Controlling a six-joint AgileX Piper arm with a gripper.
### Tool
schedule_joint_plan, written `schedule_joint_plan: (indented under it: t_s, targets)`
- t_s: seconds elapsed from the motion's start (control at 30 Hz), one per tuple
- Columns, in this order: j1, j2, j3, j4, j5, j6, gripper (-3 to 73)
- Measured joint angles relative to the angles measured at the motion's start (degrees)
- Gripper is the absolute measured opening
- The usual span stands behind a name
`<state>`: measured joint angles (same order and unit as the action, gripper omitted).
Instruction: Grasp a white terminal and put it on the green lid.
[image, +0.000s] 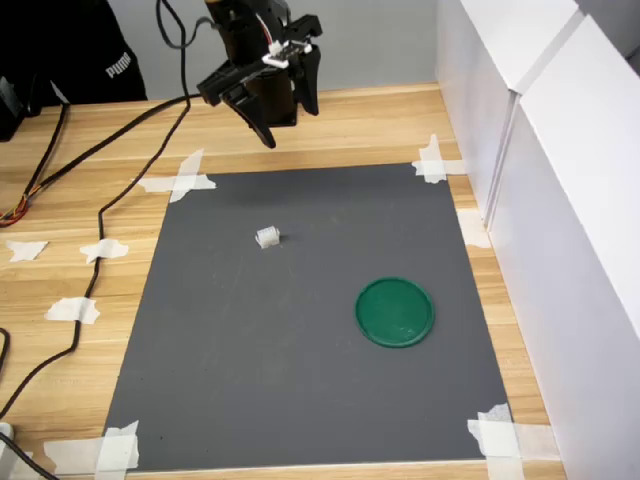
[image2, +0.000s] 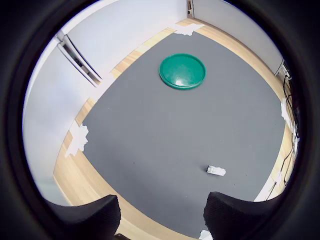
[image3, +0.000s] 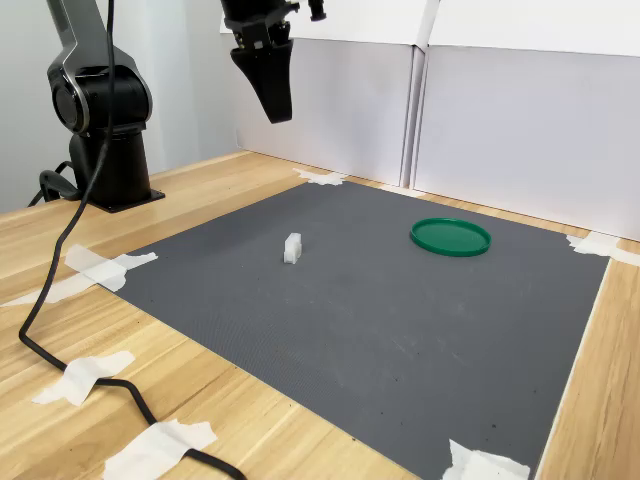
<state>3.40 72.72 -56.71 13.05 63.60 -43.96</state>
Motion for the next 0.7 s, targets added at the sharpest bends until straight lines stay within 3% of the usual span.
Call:
schedule_joint_plan:
  t_s: [0.17, 0.5, 0.7]
  targets:
    - [4.3, 0.7, 0.0, -5.5, -5.1, 2.8, 69.0]
    - [4.6, 0.9, 8.8, -12.1, -13.3, 4.7, 68.4]
    - [2.0, 1.4, 9.0, -11.3, -16.2, 8.7, 68.4]
